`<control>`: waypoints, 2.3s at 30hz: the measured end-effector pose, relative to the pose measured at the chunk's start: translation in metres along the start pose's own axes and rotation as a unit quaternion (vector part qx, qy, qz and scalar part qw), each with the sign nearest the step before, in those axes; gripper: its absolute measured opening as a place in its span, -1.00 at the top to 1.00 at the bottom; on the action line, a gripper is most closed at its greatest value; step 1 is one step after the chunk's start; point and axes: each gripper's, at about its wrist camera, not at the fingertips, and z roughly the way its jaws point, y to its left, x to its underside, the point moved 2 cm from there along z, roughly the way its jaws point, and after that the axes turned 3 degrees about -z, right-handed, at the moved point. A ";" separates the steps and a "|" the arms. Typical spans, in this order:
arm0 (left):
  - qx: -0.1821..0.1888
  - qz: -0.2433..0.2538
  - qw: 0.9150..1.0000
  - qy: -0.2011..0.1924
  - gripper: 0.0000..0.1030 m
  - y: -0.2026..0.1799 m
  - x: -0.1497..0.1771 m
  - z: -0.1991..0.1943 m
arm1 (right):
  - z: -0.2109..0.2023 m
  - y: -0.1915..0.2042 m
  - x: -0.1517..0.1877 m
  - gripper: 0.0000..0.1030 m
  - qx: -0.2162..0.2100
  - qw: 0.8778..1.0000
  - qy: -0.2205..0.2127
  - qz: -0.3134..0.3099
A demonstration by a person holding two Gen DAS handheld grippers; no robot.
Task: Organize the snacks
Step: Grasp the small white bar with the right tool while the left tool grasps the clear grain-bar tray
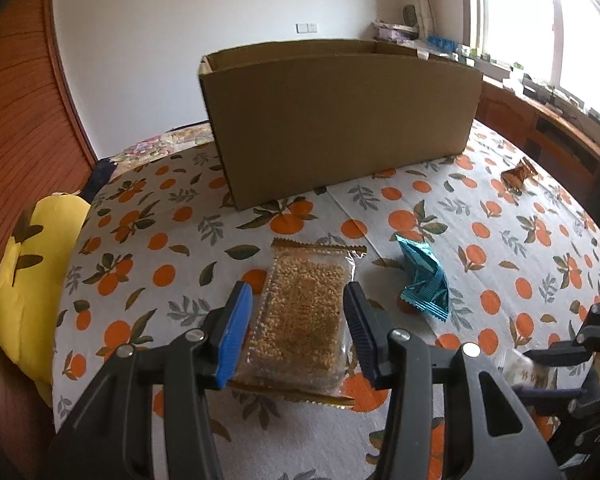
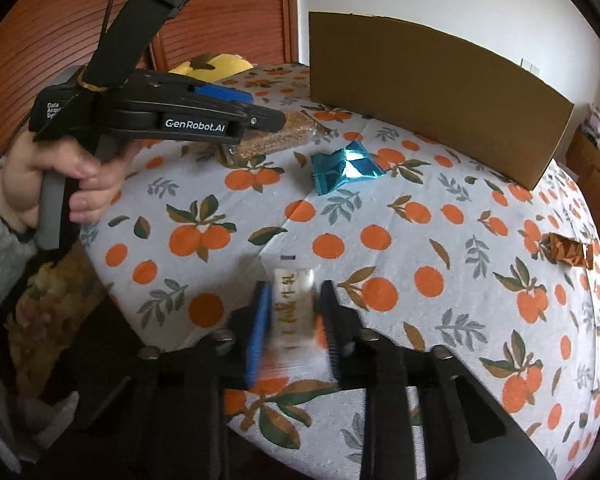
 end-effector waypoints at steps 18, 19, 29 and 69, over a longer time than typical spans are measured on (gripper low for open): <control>0.018 -0.028 0.998 0.050 -0.32 0.010 -0.006 0.034 | 0.005 -0.065 -0.006 0.62 0.018 0.996 -0.028 0.081; 0.018 -0.028 0.998 0.050 -0.32 0.010 -0.006 0.034 | 0.006 -0.067 -0.005 0.62 0.015 0.996 -0.032 0.085; 0.001 -0.038 0.998 0.053 -0.57 0.012 -0.006 0.039 | 0.006 -0.071 -0.004 0.61 0.007 0.995 -0.043 0.091; 0.037 -0.058 0.998 -0.013 0.13 -0.029 0.000 -0.028 | 0.008 -0.066 -0.004 0.62 0.037 0.996 -0.043 0.066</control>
